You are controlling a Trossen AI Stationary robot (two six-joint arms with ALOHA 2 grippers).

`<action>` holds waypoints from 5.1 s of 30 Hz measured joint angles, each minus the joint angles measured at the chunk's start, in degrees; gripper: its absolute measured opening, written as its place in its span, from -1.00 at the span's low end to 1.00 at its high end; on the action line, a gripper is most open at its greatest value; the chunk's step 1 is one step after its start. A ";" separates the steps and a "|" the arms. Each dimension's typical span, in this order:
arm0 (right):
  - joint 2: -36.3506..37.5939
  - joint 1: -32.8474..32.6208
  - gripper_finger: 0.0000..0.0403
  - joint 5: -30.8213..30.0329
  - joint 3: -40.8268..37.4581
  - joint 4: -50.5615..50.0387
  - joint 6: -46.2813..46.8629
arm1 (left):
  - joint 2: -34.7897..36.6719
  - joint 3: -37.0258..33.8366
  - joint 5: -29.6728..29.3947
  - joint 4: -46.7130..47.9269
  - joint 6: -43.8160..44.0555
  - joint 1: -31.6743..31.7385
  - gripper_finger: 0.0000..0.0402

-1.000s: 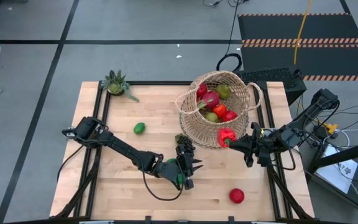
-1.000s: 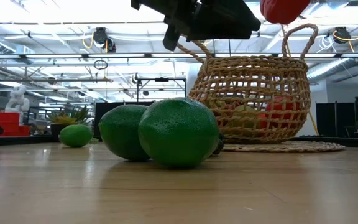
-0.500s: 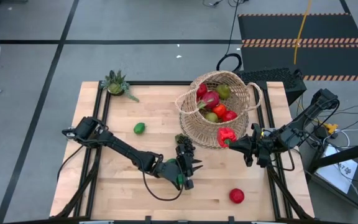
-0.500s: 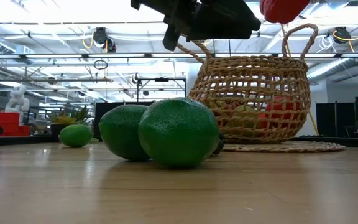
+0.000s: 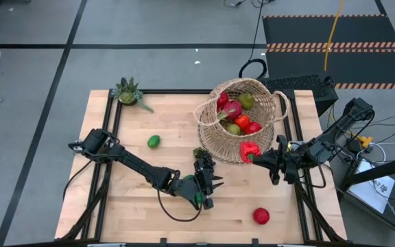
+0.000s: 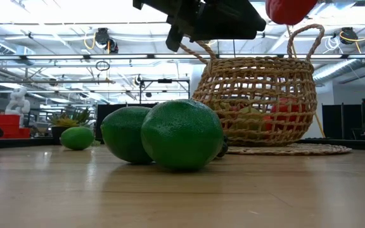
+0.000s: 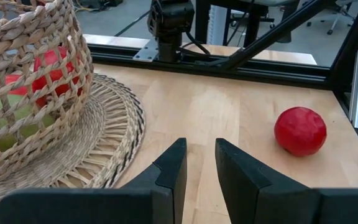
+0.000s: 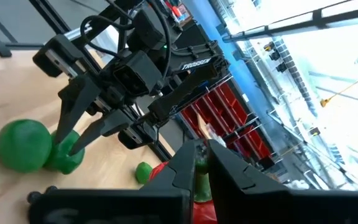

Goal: Build produce basket
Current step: Put the red bell pepper into the brown basket, then put the red tomato into the brown basket

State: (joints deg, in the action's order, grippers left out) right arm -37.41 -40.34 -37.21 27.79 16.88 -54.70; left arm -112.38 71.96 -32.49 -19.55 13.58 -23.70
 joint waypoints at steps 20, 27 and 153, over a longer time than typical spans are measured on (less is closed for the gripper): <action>0.00 0.14 -0.90 -0.20 0.00 2.58 28.38 | 0.00 0.00 0.00 -0.02 0.37 0.00 -0.56; 0.00 1.45 -0.90 -0.42 0.00 4.62 38.64 | 0.00 0.00 0.00 -0.03 0.66 0.00 -0.56; -7.80 37.34 -0.11 -0.80 13.00 -23.12 41.76 | 0.00 0.00 0.03 1.53 0.19 -0.07 -0.56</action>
State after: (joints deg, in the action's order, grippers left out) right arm -45.20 -3.00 -38.01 40.80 -6.23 -12.94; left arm -112.38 71.96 -32.46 -18.02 13.77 -23.77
